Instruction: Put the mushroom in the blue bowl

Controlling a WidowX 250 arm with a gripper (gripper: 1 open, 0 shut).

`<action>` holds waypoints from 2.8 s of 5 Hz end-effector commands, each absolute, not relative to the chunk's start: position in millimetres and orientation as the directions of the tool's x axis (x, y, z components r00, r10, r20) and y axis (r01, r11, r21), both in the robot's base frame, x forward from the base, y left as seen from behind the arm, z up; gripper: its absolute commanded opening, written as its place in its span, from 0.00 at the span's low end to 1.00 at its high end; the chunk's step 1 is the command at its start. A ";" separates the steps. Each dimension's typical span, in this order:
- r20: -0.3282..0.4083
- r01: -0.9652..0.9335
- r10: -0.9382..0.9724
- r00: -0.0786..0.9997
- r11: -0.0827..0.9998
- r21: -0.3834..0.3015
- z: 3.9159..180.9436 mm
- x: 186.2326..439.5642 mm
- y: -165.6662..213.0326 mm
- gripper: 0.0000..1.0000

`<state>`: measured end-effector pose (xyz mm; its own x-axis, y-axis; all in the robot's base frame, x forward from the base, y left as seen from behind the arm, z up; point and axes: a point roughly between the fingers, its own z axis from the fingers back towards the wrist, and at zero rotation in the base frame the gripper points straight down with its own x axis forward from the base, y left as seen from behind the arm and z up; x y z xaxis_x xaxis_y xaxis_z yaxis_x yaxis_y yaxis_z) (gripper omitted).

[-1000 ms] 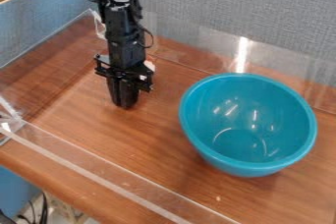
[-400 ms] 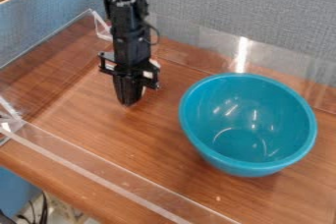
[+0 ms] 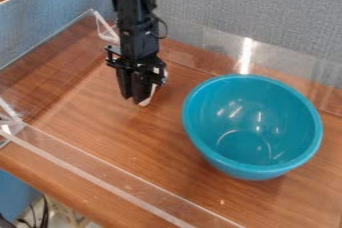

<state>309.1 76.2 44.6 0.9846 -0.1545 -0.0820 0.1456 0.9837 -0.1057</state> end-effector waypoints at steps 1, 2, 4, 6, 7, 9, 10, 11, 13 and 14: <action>0.019 0.145 -0.144 0.989 0.988 -0.054 78.5 313.9 91.9 0.00; 0.018 0.134 -0.134 0.991 0.990 -0.051 76.2 310.3 100.4 0.00; 0.024 0.122 -0.121 0.992 0.992 -0.040 61.2 312.5 99.6 0.00; 0.033 0.131 -0.130 0.991 0.991 -0.032 69.6 313.1 105.8 0.00; 0.037 0.074 -0.073 0.997 0.997 -0.029 63.4 319.1 108.7 0.00; 0.052 0.034 -0.033 0.998 0.999 -0.021 63.0 325.9 118.4 0.00; 0.066 0.054 -0.053 0.996 0.998 -0.017 71.0 326.5 124.8 0.00; 0.081 0.075 -0.074 0.994 0.997 -0.012 79.7 326.8 130.6 0.00; 0.092 0.189 -0.188 0.978 0.982 0.000 101.8 325.2 122.9 0.00; 0.081 0.191 -0.190 0.978 0.982 -0.004 96.8 322.7 126.8 1.00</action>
